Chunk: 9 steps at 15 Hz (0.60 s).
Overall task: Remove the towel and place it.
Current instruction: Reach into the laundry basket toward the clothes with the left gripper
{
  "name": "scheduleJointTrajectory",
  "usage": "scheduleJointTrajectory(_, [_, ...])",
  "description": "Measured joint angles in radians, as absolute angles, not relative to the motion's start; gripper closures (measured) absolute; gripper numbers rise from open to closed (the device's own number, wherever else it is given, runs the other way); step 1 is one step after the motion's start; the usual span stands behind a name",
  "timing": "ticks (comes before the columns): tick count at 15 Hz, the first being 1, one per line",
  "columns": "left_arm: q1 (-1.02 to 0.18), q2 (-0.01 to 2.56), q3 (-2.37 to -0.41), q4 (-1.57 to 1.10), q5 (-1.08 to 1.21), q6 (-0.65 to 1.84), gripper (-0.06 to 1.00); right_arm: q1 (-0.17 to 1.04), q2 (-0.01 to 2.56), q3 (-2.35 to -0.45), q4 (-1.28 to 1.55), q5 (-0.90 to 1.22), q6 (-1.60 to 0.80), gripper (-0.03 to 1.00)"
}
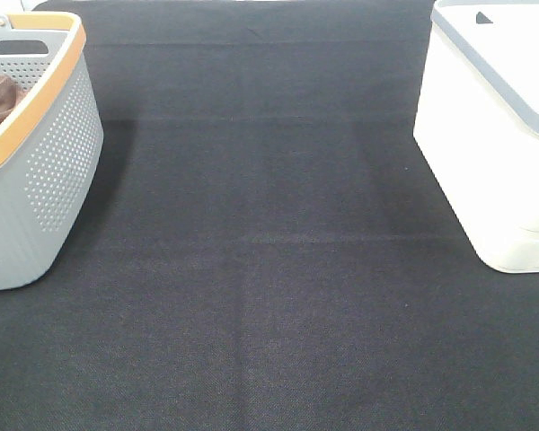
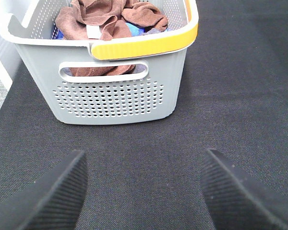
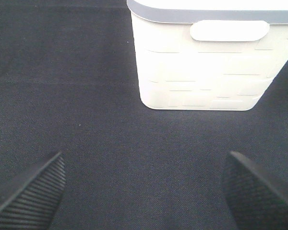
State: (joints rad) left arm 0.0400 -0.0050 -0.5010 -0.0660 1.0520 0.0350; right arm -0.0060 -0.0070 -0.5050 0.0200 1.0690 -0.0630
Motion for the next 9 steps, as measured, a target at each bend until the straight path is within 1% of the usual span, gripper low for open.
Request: scheduleJointTrajectory(9, [0.04,-0.005,-0.501,-0.066,1.052,0.035,0.3,-0.006,-0.007,-0.505,0.02,1.069,-0.063,0.13])
